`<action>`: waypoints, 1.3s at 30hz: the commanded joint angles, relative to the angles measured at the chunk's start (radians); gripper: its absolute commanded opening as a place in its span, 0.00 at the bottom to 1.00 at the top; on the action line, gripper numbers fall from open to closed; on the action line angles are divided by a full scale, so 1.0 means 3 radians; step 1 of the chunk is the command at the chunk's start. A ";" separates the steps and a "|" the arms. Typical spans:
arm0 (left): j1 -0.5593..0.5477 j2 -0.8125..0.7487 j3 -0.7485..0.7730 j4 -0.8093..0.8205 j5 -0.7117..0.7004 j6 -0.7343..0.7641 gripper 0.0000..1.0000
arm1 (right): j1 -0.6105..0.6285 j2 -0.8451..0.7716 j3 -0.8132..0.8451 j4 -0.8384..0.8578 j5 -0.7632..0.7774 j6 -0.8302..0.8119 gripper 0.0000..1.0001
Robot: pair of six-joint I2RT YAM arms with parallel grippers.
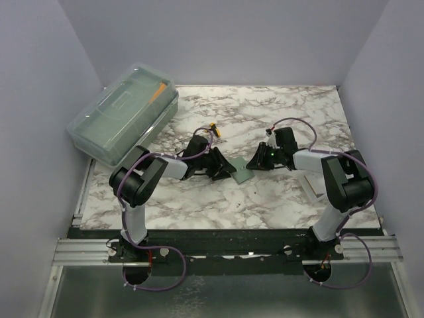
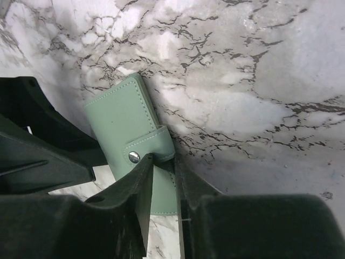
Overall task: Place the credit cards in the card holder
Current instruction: Open the card holder at the center of the board.
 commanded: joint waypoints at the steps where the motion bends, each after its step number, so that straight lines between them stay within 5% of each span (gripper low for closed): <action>1: -0.0004 0.0162 -0.0131 0.0412 0.0045 -0.0090 0.50 | 0.0015 -0.0026 -0.0328 0.0286 -0.0044 0.0273 0.22; 5: -0.0005 0.0212 -0.0107 0.0657 0.0142 -0.0103 0.54 | 0.0019 -0.0078 -0.0537 0.0621 -0.0231 0.0486 0.20; 14: -0.0009 0.0159 -0.0085 0.0812 0.0133 -0.0081 0.36 | 0.0134 -0.0098 -0.0784 0.0981 -0.0299 0.0776 0.17; 18: -0.0010 0.0010 -0.0349 0.0761 -0.0059 -0.0221 0.55 | 0.0190 -0.0177 -0.0828 0.0944 -0.0168 0.0851 0.17; 22: -0.0011 -0.0072 -0.0661 0.0729 -0.0255 -0.0394 0.63 | 0.0191 -0.0281 -0.0883 0.0896 -0.0070 0.0856 0.18; 31: -0.0008 -0.0202 -0.0919 0.0713 -0.0600 -0.0417 0.51 | 0.0194 -0.0308 -0.1035 0.0957 -0.0176 0.0900 0.21; 39: -0.0070 -0.0532 -0.0961 0.0189 -0.1199 -0.0064 0.51 | 0.0191 -0.0408 -0.1130 0.1032 -0.0163 0.0976 0.21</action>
